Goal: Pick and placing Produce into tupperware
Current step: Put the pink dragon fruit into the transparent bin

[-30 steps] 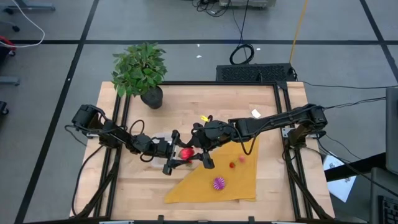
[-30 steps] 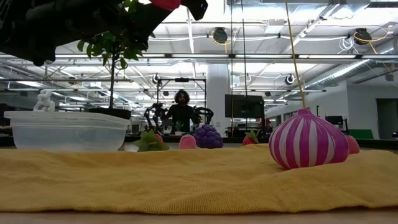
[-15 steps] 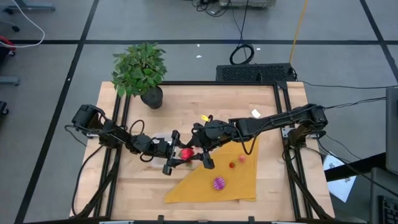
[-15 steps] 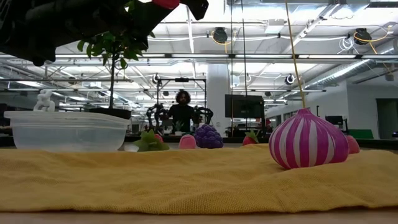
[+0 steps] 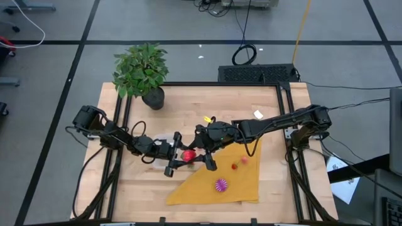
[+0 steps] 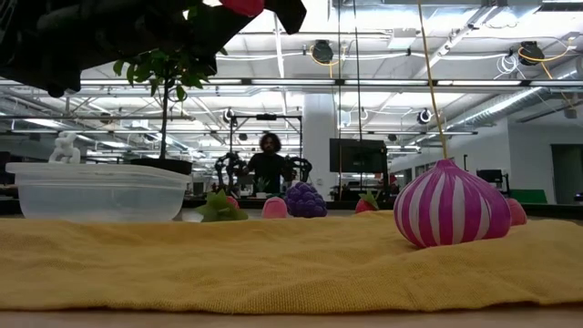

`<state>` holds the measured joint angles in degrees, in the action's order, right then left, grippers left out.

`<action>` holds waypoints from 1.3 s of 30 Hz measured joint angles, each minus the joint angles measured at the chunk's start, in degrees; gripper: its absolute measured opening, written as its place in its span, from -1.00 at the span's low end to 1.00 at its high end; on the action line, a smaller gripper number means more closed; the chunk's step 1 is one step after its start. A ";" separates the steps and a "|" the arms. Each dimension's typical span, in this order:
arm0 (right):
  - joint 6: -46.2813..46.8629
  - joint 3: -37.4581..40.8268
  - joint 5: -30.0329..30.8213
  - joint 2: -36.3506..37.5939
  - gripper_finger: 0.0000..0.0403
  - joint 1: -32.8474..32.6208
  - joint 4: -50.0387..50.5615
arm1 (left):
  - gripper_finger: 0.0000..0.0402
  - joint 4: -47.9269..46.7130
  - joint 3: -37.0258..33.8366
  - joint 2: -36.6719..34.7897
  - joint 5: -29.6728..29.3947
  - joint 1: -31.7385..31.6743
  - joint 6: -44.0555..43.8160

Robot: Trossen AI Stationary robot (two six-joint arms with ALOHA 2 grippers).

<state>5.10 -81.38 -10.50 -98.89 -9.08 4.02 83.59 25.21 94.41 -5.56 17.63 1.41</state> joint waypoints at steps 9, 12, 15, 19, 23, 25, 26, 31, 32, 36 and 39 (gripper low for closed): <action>0.02 0.00 -0.12 0.00 0.08 0.00 -0.18 | 0.02 0.39 0.00 0.00 0.00 0.00 0.13; -0.09 0.02 -0.38 -0.07 0.12 0.00 -0.42 | 0.03 0.39 0.00 0.00 0.24 0.00 0.13; -0.22 0.02 -0.62 -0.13 0.15 -0.02 -0.88 | 0.04 0.53 0.00 0.00 0.44 0.00 0.09; -0.33 0.02 -0.57 -0.15 0.16 -0.02 -0.86 | 0.01 0.55 0.00 0.00 0.43 0.00 0.02; -0.29 0.04 -0.49 -0.15 0.17 -0.02 -0.87 | 0.00 0.60 0.04 0.00 0.41 0.00 -0.03; -0.23 0.04 -0.49 -0.15 0.17 -0.04 -0.96 | 0.01 0.59 0.04 0.00 0.39 0.02 -0.02; -0.20 0.07 -0.48 -0.15 0.17 -0.04 -1.07 | 0.01 0.59 0.04 0.00 0.39 0.02 -0.02; -0.13 0.09 -0.38 -0.15 0.17 -0.04 -1.20 | 0.00 0.59 0.04 0.00 0.48 0.02 0.00; -0.12 0.09 -0.38 -0.15 0.17 -0.04 -1.28 | 0.00 0.61 0.04 0.00 0.48 0.02 0.00; 0.02 0.13 -0.38 -0.15 0.17 -0.04 -1.86 | 0.04 0.61 0.04 -0.02 0.63 0.02 0.02; -0.02 0.13 -0.38 -0.15 0.17 -0.04 -2.13 | 0.04 0.61 0.04 -0.04 0.70 0.02 0.05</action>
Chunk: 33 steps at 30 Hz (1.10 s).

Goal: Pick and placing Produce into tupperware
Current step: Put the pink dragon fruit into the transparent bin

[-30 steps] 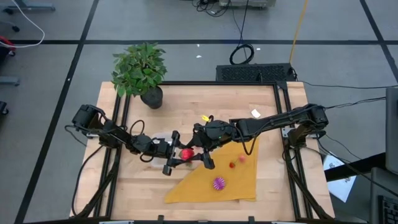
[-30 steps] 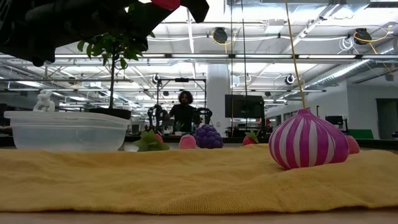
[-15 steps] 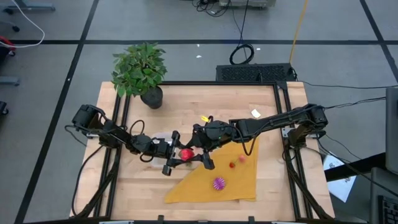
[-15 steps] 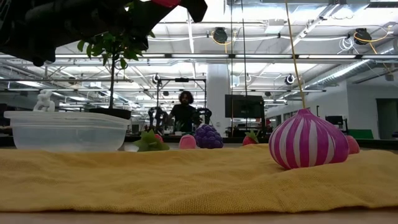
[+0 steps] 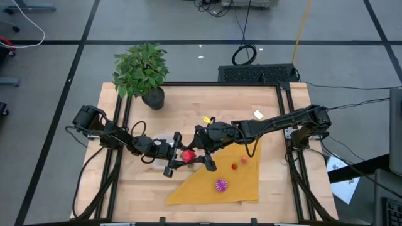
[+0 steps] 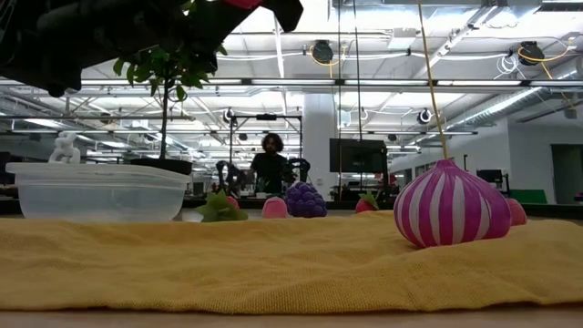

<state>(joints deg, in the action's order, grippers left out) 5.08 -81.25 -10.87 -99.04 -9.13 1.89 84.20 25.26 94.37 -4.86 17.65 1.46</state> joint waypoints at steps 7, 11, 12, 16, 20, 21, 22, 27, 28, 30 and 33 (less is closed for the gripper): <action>-0.18 0.00 0.00 0.00 0.17 -0.02 -0.19 | 0.05 -0.12 0.00 -0.02 0.08 0.00 0.14; -0.35 0.00 0.02 -0.02 0.17 -0.02 -0.25 | 0.05 -0.15 0.02 -0.04 0.06 0.00 0.12; -0.35 0.00 0.02 -0.01 0.17 0.00 -0.26 | 0.05 -0.15 0.02 -0.03 0.04 0.00 0.10; -0.37 0.00 0.13 0.20 0.17 0.00 -0.24 | 0.05 -0.22 0.06 -0.04 0.00 0.00 0.15; -1.28 0.02 0.35 0.76 0.17 0.00 -0.10 | 0.05 -0.13 0.15 -0.07 -0.29 -0.02 0.22; -1.29 0.02 0.34 0.83 0.17 0.00 -0.18 | 0.05 -0.11 0.15 -0.11 -0.31 -0.02 0.21; -1.34 0.02 0.39 1.06 0.17 0.00 -0.02 | 0.05 -0.13 0.15 -0.11 -0.31 -0.02 0.21; -1.42 0.02 0.46 1.18 0.17 0.00 0.13 | 0.05 -0.15 0.20 -0.11 -0.33 -0.04 0.16; -1.38 0.02 0.47 1.18 0.17 0.01 0.17 | 0.05 -0.17 0.20 -0.11 -0.33 -0.04 0.15; -1.38 0.02 0.53 1.20 0.17 0.00 0.20 | 0.05 -0.17 0.20 -0.11 -0.33 -0.04 0.13; -1.36 0.02 0.57 1.20 0.17 0.00 0.22 | 0.05 -0.22 0.19 -0.11 -0.33 -0.04 0.15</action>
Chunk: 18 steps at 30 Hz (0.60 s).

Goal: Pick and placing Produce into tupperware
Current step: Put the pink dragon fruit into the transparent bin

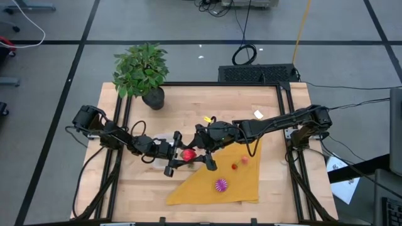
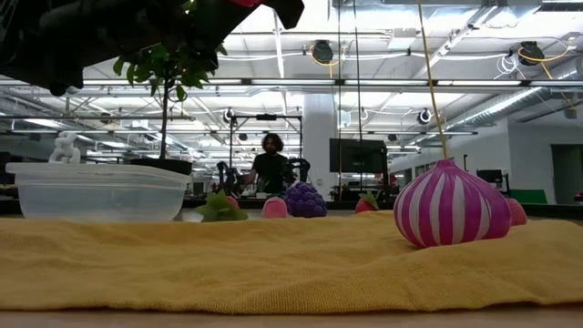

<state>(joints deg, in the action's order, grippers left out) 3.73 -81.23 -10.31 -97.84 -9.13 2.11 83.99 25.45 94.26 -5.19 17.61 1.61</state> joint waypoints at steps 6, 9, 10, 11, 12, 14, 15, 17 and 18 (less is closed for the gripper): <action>0.04 0.00 0.05 0.09 0.17 0.02 0.40 | 0.05 -0.17 -0.06 0.00 0.00 0.00 -0.02; -0.22 0.00 0.02 0.15 0.17 0.13 1.28 | 0.05 -0.35 -0.11 0.02 0.00 0.02 0.00; -0.40 0.00 0.00 0.19 0.17 0.23 1.47 | 0.05 -0.37 -0.11 0.02 0.00 0.02 0.00; -0.70 -0.01 -0.05 0.20 0.17 0.37 1.65 | 0.05 -0.37 -0.12 0.02 -0.02 0.02 0.00; -0.97 -0.02 -0.14 0.22 0.17 0.45 1.85 | 0.05 -0.37 -0.13 0.03 -0.06 0.02 0.01; -1.49 -0.02 -0.03 0.24 0.17 0.50 2.15 | 0.05 -0.37 -0.17 0.07 -0.07 0.00 0.02; -1.71 -0.02 0.23 0.24 0.17 0.50 2.19 | 0.05 -0.37 -0.17 0.07 -0.07 0.02 0.03; -2.82 -0.02 1.32 0.26 0.17 0.49 2.37 | 0.05 -0.37 -0.17 0.07 -0.09 0.02 0.05; -3.02 -0.02 1.46 0.26 0.17 0.48 2.40 | 0.05 -0.37 -0.17 0.07 -0.09 0.02 0.04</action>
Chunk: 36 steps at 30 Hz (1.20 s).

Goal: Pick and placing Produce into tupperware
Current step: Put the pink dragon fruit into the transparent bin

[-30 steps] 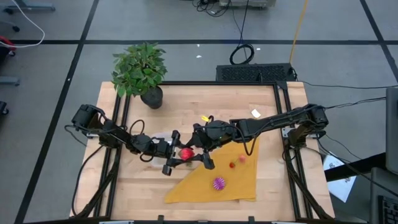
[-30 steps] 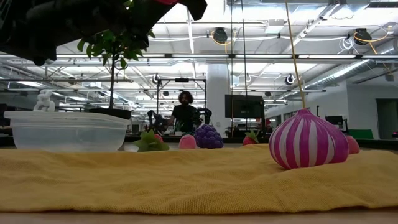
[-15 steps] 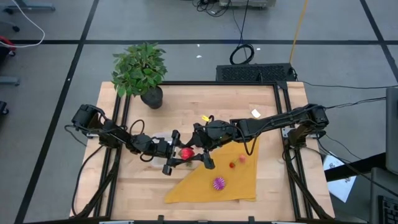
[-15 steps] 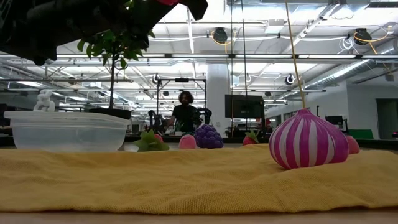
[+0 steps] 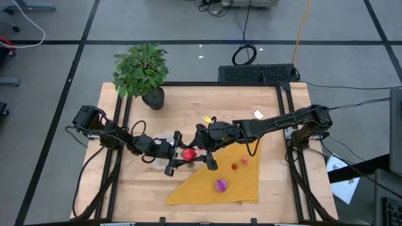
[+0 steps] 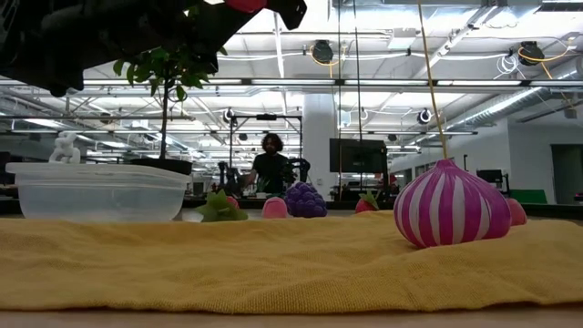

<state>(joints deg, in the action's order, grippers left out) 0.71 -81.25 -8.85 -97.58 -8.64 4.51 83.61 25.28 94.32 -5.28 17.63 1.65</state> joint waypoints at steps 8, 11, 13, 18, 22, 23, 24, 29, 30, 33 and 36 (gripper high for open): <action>-1.81 0.00 2.60 0.00 0.29 -0.03 0.09 | 0.05 0.09 -0.04 0.02 -0.09 -0.02 0.02; -2.72 0.00 3.94 0.02 0.41 -0.07 0.11 | 0.05 0.09 -0.09 0.02 -0.15 -0.02 0.06; -3.17 0.00 4.14 0.02 0.48 -0.04 0.09 | 0.05 0.09 -0.09 0.02 -0.13 -0.02 0.15; -3.73 -0.02 4.41 0.24 0.58 -0.04 0.11 | 0.05 0.09 -0.09 0.02 -0.09 0.00 0.15; -4.58 -0.02 4.68 1.44 0.60 0.02 0.79 | 0.05 0.55 -0.04 0.02 -0.10 -0.02 0.02; -4.59 -0.02 4.73 1.77 0.60 0.00 1.00 | 0.05 0.55 -0.04 0.02 -0.09 -0.02 0.00; -4.59 0.00 4.72 2.33 0.60 0.01 0.93 | 0.05 0.63 -0.02 0.02 -0.09 0.02 -0.05; -4.48 -0.07 5.01 4.52 0.60 0.00 0.98 | 0.05 0.37 -0.02 0.02 -0.09 0.07 -0.02; -4.46 -0.07 5.01 4.52 0.60 0.00 0.98 | 0.05 0.37 -0.02 0.02 -0.10 0.07 -0.02; -4.46 -0.07 4.94 4.38 0.60 -0.07 1.63 | 0.05 0.26 -0.02 0.02 -0.17 0.07 -0.02; -4.44 -0.07 4.73 4.43 0.60 -0.07 2.16 | 0.05 0.20 -0.02 0.02 -0.49 0.07 -0.05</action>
<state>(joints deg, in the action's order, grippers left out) -3.73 -81.32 -4.12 -93.15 -8.71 6.67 83.81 25.26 94.35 -5.77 17.69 1.60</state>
